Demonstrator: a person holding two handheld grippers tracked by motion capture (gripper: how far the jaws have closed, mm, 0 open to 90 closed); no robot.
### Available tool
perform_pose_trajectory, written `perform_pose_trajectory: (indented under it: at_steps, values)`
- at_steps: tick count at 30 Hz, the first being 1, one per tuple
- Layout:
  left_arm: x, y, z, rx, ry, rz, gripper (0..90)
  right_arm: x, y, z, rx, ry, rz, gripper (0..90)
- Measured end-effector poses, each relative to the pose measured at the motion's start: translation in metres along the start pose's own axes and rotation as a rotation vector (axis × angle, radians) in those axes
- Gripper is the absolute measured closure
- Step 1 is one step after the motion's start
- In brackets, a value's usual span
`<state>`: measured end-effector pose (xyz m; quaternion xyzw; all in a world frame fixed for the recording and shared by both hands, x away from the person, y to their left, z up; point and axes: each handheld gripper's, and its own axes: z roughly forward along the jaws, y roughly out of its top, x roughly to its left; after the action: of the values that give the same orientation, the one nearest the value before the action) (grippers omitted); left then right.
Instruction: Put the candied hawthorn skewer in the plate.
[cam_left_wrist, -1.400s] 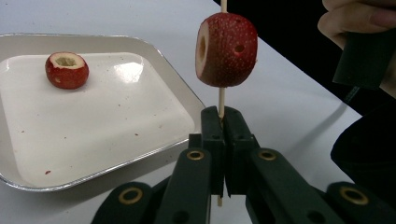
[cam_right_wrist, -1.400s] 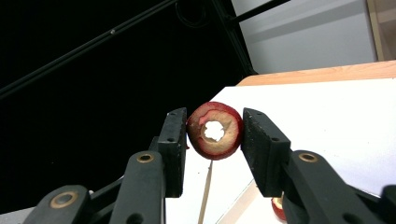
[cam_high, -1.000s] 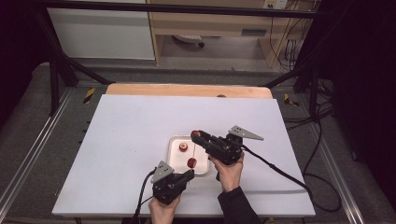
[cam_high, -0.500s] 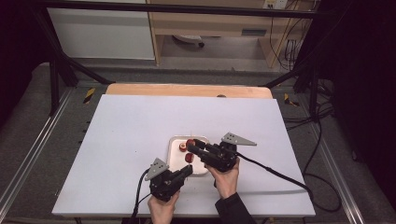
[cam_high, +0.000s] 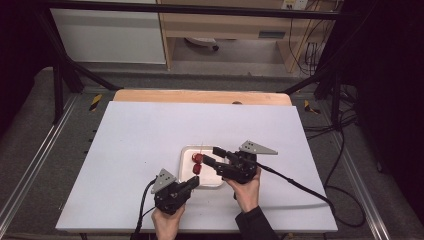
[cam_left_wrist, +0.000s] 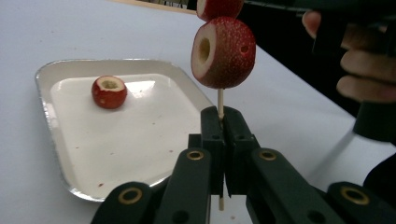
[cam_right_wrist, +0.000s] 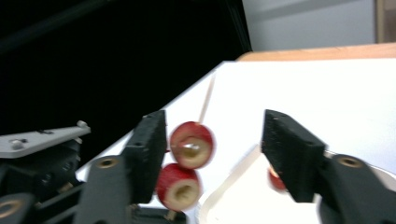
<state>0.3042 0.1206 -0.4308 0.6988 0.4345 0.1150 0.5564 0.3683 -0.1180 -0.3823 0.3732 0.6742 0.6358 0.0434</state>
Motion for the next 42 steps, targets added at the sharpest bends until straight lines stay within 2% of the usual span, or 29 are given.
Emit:
perform_pose_trajectory:
  at_steps: [5, 6, 9, 13, 19, 20, 30, 35, 38, 42]
  values:
    - [0.010, -0.003, -0.006, 0.026, 0.016, 0.045, 88.0, -0.010, 0.005, -0.003, 0.134, -0.049, -0.068, 24.0]
    - [0.012, -0.003, -0.008, 0.029, 0.027, 0.057, 88.0, -0.012, 0.005, -0.003, 0.157, -0.061, -0.088, 22.2]
    - [0.017, -0.004, -0.012, 0.039, 0.022, 0.075, 87.9, -0.017, 0.003, -0.004, 0.213, -0.079, -0.129, 15.7]
    - [0.022, -0.005, -0.018, 0.056, 0.025, 0.119, 87.8, -0.022, 0.003, -0.003, 0.289, -0.103, -0.184, 12.0]
    - [0.034, -0.004, -0.025, 0.055, 0.036, 0.157, 87.7, -0.030, 0.008, 0.004, 0.382, -0.112, -0.197, 10.0]
    - [0.034, -0.005, -0.028, 0.070, 0.046, 0.140, 87.7, -0.030, 0.009, 0.006, 0.397, -0.114, -0.205, 9.9]
    - [0.045, -0.006, -0.037, 0.073, 0.058, 0.142, 87.5, -0.031, 0.017, 0.040, 0.538, -0.128, -0.273, 8.8]
    - [0.048, -0.006, -0.040, 0.073, 0.062, 0.141, 87.5, -0.030, 0.015, 0.057, 0.577, -0.126, -0.292, 9.7]
    - [0.049, -0.007, -0.042, 0.070, 0.061, 0.137, 87.5, -0.030, 0.014, 0.066, 0.585, -0.114, -0.289, 10.2]
    - [0.050, -0.007, -0.042, 0.073, 0.061, 0.147, 87.5, -0.032, 0.012, 0.077, 0.608, -0.121, -0.294, 11.3]
